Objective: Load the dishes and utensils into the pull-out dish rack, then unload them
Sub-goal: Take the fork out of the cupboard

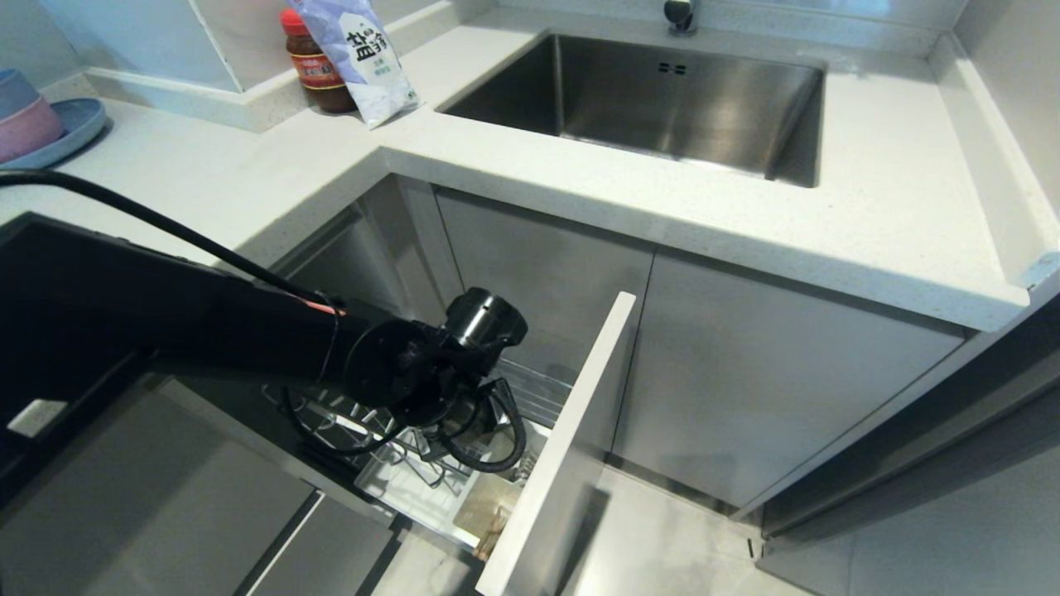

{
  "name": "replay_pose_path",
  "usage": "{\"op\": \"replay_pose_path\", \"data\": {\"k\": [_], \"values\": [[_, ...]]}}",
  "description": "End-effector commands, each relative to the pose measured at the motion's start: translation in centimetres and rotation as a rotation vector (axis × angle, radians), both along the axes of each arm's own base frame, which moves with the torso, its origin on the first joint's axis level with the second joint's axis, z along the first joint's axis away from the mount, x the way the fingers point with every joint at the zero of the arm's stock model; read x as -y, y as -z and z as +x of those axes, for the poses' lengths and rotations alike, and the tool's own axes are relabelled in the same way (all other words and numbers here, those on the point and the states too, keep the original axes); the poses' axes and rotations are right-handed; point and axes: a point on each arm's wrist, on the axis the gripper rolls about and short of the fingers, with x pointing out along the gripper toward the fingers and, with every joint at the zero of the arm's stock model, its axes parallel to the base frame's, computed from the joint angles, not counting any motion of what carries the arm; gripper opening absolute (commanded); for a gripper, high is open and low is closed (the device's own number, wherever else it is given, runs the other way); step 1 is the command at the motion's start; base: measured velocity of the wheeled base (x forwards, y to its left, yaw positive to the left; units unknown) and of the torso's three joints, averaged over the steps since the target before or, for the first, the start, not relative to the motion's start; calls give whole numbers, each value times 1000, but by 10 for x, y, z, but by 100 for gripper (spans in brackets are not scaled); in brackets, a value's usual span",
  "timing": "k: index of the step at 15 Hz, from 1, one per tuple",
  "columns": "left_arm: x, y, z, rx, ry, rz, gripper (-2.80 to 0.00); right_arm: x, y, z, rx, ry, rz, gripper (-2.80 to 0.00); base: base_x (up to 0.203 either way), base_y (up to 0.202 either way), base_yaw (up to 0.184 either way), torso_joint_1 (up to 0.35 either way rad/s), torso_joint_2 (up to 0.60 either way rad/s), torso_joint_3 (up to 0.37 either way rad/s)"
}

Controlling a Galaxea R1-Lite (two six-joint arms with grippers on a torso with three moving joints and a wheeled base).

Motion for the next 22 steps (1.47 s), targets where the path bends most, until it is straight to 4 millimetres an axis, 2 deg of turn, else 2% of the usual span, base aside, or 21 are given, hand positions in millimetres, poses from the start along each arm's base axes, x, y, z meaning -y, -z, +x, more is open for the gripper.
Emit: {"op": "replay_pose_path", "data": {"k": [1, 3, 4, 8, 16, 22], "values": [[-2, -6, -3, 13, -6, -4, -280, 0, 0, 0, 1, 1, 0, -280, 0, 0, 0, 0, 0, 0], [-1, -12, -8, 40, -13, 11, -280, 0, 0, 0, 1, 0, 0, -280, 0, 0, 0, 0, 0, 0], [0, -11, -10, 47, -14, 24, 0, 0, 0, 0, 1, 1, 0, -280, 0, 0, 0, 0, 0, 0], [2, -10, -9, 57, -21, 28, 0, 0, 0, 0, 1, 1, 0, -280, 0, 0, 0, 0, 0, 0], [9, 15, 13, 80, -36, 14, 0, 0, 0, 0, 1, 1, 0, -280, 0, 0, 0, 0, 0, 0], [10, 13, 13, 87, -35, 9, 0, 0, 0, 0, 1, 1, 0, -280, 0, 0, 0, 0, 0, 0]]}}
